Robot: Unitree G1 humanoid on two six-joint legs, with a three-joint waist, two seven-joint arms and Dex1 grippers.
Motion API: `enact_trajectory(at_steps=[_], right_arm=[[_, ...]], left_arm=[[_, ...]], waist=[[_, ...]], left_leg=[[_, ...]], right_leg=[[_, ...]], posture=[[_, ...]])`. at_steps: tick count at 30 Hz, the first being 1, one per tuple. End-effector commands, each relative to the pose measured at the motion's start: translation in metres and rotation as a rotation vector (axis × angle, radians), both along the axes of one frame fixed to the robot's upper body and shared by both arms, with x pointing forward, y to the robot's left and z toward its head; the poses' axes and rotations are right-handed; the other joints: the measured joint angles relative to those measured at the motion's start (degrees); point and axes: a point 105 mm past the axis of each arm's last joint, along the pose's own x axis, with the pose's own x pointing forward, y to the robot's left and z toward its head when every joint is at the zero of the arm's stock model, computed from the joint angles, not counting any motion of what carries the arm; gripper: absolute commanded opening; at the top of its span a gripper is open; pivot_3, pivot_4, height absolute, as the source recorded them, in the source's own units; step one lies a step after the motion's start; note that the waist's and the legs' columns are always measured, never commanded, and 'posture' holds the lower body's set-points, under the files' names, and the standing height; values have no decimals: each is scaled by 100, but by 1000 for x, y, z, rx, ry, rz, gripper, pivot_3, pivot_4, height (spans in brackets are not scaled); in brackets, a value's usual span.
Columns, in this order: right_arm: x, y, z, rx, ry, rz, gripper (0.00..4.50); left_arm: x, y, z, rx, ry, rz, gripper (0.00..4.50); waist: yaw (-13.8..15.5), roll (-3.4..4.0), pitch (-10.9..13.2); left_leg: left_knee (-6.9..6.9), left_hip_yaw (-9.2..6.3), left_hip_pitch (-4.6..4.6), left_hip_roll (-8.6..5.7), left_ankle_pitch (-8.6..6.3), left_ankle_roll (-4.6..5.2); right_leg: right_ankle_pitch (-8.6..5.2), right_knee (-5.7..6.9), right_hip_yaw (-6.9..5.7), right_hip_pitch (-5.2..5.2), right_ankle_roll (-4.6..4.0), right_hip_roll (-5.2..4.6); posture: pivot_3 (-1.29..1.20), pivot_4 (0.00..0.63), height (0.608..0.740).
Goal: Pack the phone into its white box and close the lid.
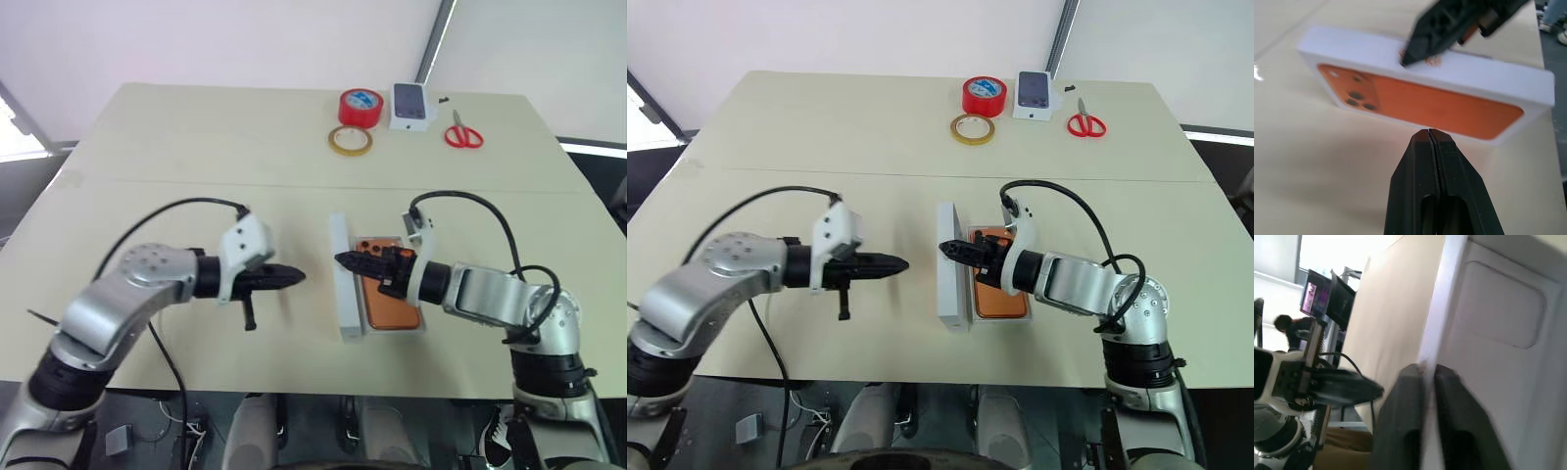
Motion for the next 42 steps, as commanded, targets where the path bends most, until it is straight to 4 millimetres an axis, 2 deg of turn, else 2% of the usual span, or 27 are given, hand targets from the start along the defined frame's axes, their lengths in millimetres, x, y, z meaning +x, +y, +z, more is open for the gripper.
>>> enact_trajectory(at_steps=[1, 3, 5, 8, 12, 15, 20, 21, 25, 27, 30, 34, 36, 38, 42], right_arm=[[5, -14, 14, -54, -56, 17, 2621], [10, -27, 22, -130, -83, 15, 3672], [13, -37, 29, -193, -101, 11, 3672], [19, -65, 40, -409, -130, -46, 3672], [25, -89, 41, -582, -176, -96, 3672], [31, -100, 42, -717, -261, -112, 2855], [30, -96, 49, -906, -492, -12, 305], [30, -95, 50, -956, -564, 23, 79], [21, -95, 38, -1192, -772, 257, 79], [19, -96, 33, -1230, -813, 331, 79], [15, -93, 24, -1255, -854, 434, 79], [9, -84, 12, -1241, -882, 533, 79], [8, -82, 8, -1238, -886, 562, 79], [8, -81, 7, -1234, -888, 573, 79], [9, -82, 6, -1236, -879, 579, 79]], left_arm=[[7, -16, -8, 41, -69, -26, 0], [14, -28, -8, 6, -75, -17, 0], [19, -36, -7, -25, -65, -4, 0], [22, -55, -11, -51, -74, -43, 0], [20, -73, -11, -82, -64, -88, 0], [20, -86, -12, -96, -65, -101, 0], [23, -85, -10, -112, -69, -72, 0], [25, -81, -8, -116, -72, -59, 0], [27, -57, -1, -103, -77, -20, 0], [26, -50, -1, -86, -76, -17, 0], [17, -27, -3, -25, -58, -35, 0], [-5, -8, -19, 87, 13, -110, 0], [-9, -8, -30, 141, 10, -134, 0], [-4, -15, -39, 164, 2, -109, 0], [5, -33, -44, 147, -15, -72, 0]], waist=[[-3, 1, 1], [10, 2, 1], [8, 2, 1], [6, 4, 1], [-4, 3, 1], [9, 5, 1], [7, 6, 0], [4, 6, 0], [0, 7, 1], [-11, 8, 1], [-15, 8, 1], [-15, 12, 2], [8, 13, 2], [33, 14, 3], [11, 13, 3]], left_leg=[[0, 2, 0, 0, 0, 0], [0, 4, -1, -1, -1, 2], [1, 3, -4, -2, -1, 3], [1, 4, -4, -2, -4, 9], [1, 6, -4, -1, -8, 15], [3, 6, -4, -1, -9, 18], [5, 4, -11, -1, -10, 20], [5, 4, -11, -1, -11, 20], [4, 4, -11, 0, -11, 19], [4, 5, -10, 0, -12, 19], [4, 7, -10, 0, -12, 18], [2, 9, -9, 2, -12, 16], [3, 10, -9, 1, -13, 15], [3, 10, -9, -6, -13, 14], [9, 12, -15, -13, -13, 15]], right_leg=[[0, 0, 1, -1, 0, 0], [0, 0, 3, -2, 0, -1], [0, -2, 3, -5, 0, -3], [0, -1, 4, -6, 1, -2], [0, -4, 4, -8, 1, 0], [0, -3, 4, -9, 1, 0], [0, -3, 4, -15, 3, 0], [-1, -3, 4, -16, 3, 0], [-3, -4, 3, -18, 4, 0], [-3, -4, 3, -19, 4, -1], [-3, -2, 3, -21, 3, -3], [-4, -3, 3, -23, 2, -5], [-4, -5, 2, -22, 1, -9], [-4, -9, 1, -19, 1, -17], [-4, -13, 2, -17, 1, -24]], posture=[[0, 150, 740], [0, 150, 740], [0, 150, 740], [0, 150, 740], [0, 150, 740], [0, 150, 740], [0, 150, 740], [0, 150, 740], [0, 150, 740], [0, 150, 740], [0, 150, 740], [0, 150, 740], [0, 150, 740], [0, 150, 740], [0, 150, 740]])
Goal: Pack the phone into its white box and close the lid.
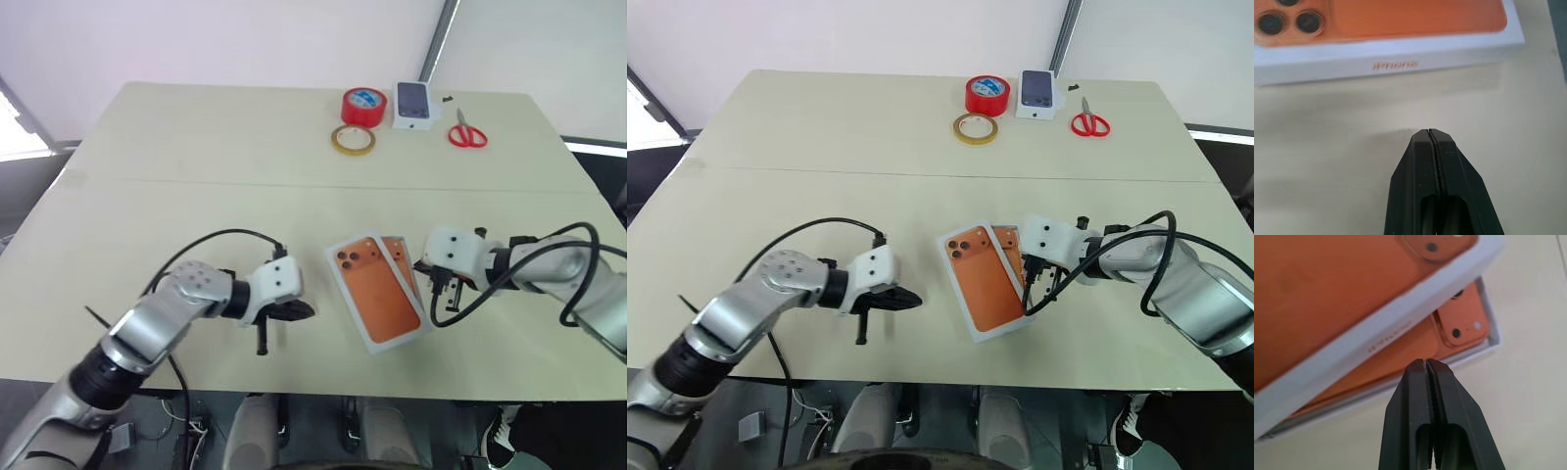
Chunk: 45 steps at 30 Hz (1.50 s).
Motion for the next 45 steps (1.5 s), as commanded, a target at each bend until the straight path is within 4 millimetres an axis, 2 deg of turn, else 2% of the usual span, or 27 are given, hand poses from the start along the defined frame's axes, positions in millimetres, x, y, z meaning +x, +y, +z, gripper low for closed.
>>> enact_trajectory(at_steps=[1, 4, 9, 14, 25, 33, 45], right_arm=[[1, 1, 11, -14, -41, 13, 79], [0, 0, 11, -17, -33, 8, 79], [0, 2, 13, -7, -38, -5, 79], [-4, 7, 13, 5, -28, 12, 79], [-8, 14, 9, 24, -12, 21, 79], [-4, 9, 7, 29, -16, -29, 79], [0, 2, 14, 31, -42, -62, 79]], left_arm=[[10, -14, 5, -16, -60, 30, 0], [18, -22, 4, -28, -69, 75, 0], [30, -25, 5, -49, -86, 134, 0], [43, -37, 23, -178, -103, 200, 0], [46, -53, 34, -267, -102, 211, 0], [54, -69, 37, -304, -88, 241, 0], [42, -76, 36, -298, -84, 182, 0]], waist=[[-8, 0, 0], [-8, 1, 0], [-17, 1, 0], [5, 0, 0], [-9, 0, 0], [-3, 0, -1], [-7, 0, -1]], left_leg=[[0, 0, 0, 0, 0, 0], [0, -2, 1, 2, 1, 1], [0, -2, 4, 7, 1, 1], [1, -3, 3, 6, 1, 2], [4, -4, 4, 6, 1, 2], [6, -5, 5, 4, 1, 2], [6, -5, 5, 4, 1, 2]], right_leg=[[0, 1, 0, 0, 0, 1], [0, 6, 0, -1, 1, 6], [1, 9, 0, -2, 2, 13], [1, 9, 0, 1, 2, 11], [1, 12, -1, 2, 3, 13], [2, 12, -1, 4, 3, 12], [2, 13, -1, 4, 4, 12]], posture=[[0, 150, 740], [0, 150, 740], [0, 150, 740], [0, 150, 740], [0, 150, 740], [0, 150, 740], [0, 150, 740]])
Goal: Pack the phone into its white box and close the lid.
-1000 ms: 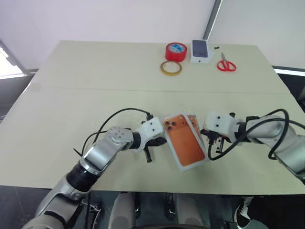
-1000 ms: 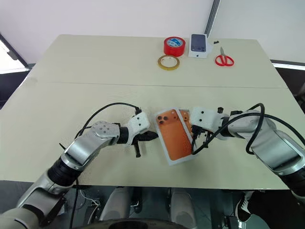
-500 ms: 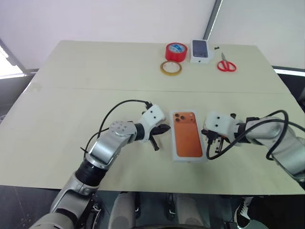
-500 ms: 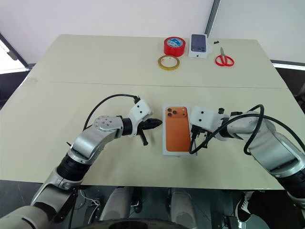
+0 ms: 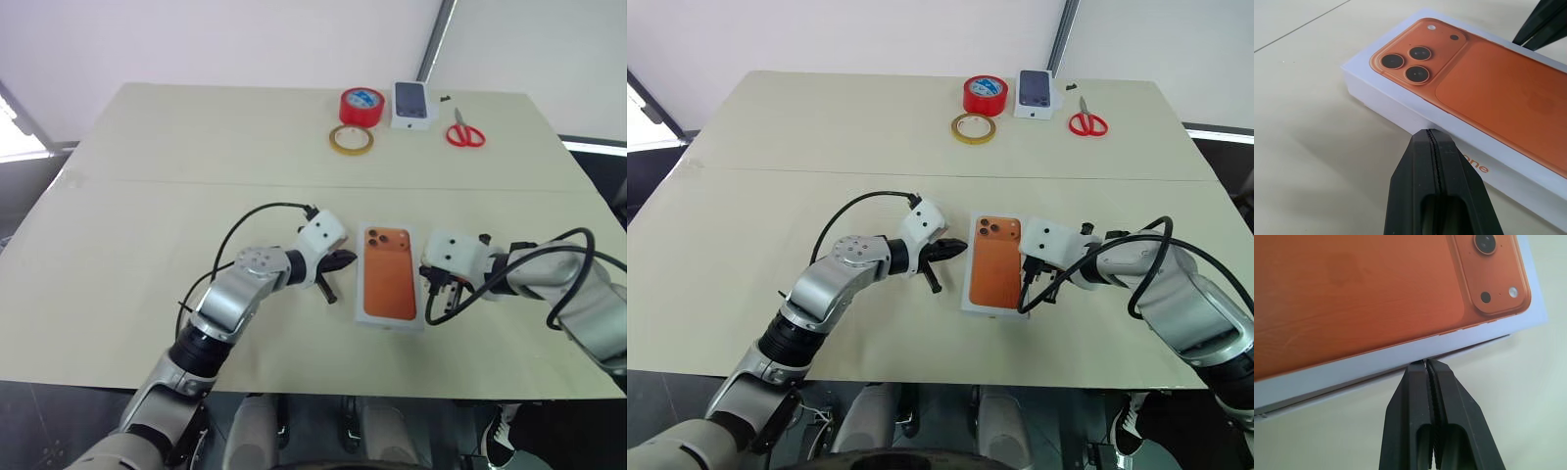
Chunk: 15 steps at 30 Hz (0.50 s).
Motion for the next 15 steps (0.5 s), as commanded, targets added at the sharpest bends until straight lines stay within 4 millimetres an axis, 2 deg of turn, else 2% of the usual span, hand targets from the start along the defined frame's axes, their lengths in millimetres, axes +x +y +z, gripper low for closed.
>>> enact_trajectory(at_steps=[1, 15], right_arm=[[2, 9, 19, 34, -71, 37, 79], [-1, 1, 6, 18, -33, 12, 79]], left_arm=[[-17, -19, 17, -35, -56, -115, 0], [-14, -21, 11, -50, -20, -76, 0]], waist=[[0, 0, 0], [0, 0, 0]], left_leg=[[0, 0, 0, 0, 0, 0], [0, -1, 0, 0, 0, 0]], right_leg=[[0, 0, 0, 0, 0, 0], [0, 1, 0, 0, 0, 1]], posture=[[0, 150, 740], [0, 150, 740]])
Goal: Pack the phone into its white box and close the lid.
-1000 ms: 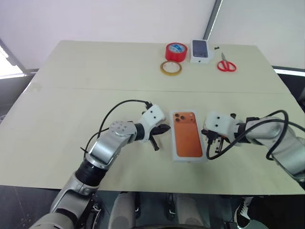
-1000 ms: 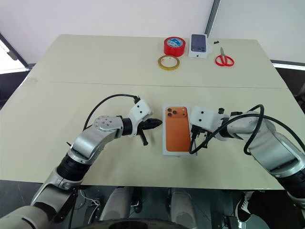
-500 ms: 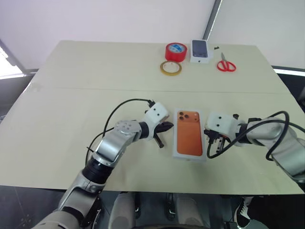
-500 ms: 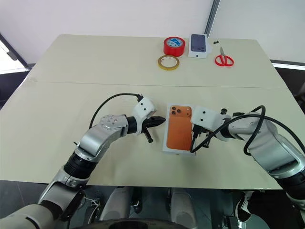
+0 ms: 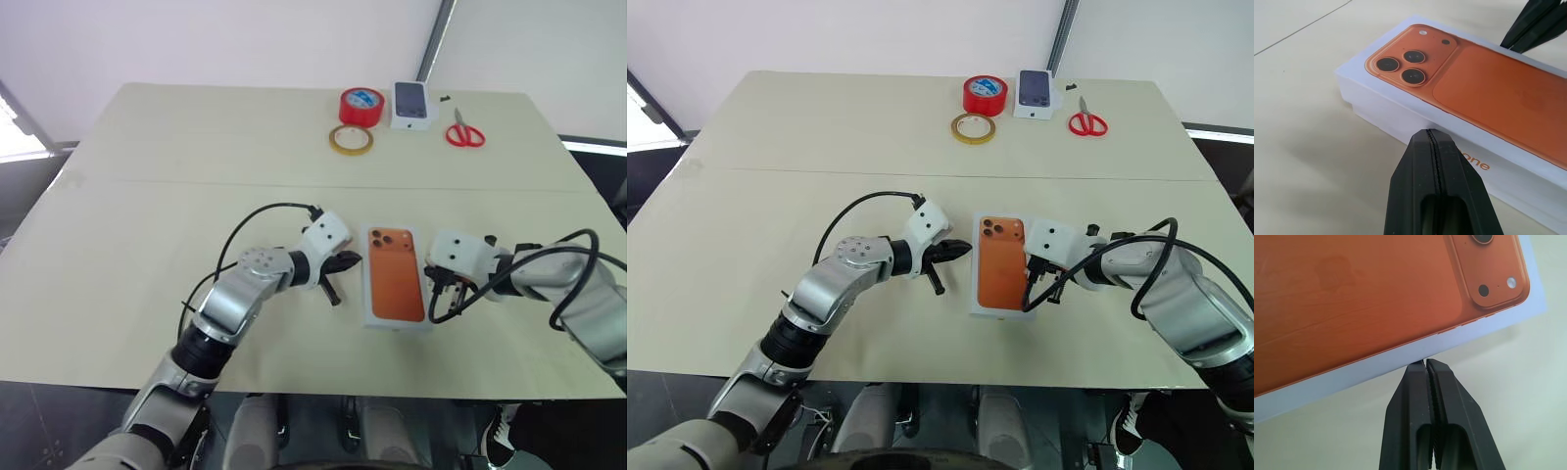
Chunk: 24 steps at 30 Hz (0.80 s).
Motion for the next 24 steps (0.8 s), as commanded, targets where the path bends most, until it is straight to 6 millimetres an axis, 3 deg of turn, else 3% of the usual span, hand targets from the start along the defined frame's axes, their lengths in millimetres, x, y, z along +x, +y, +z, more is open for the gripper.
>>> enact_trajectory(at_steps=[1, 24], right_arm=[[0, 8, 10, 23, -48, 40, 79], [6, 9, 11, 36, -66, 28, 79]], left_arm=[[-11, -15, 7, -34, -13, -63, 0], [3, -1, -5, -9, 19, 38, 0]], waist=[[0, 0, 0], [-4, 0, 0]], left_leg=[[0, 0, 0, 0, 0, 0], [0, 0, 1, 0, 0, 0]], right_leg=[[0, 0, 0, 0, 0, 0], [0, 1, 0, 0, 1, 2]], posture=[[0, 150, 740], [0, 150, 740]])
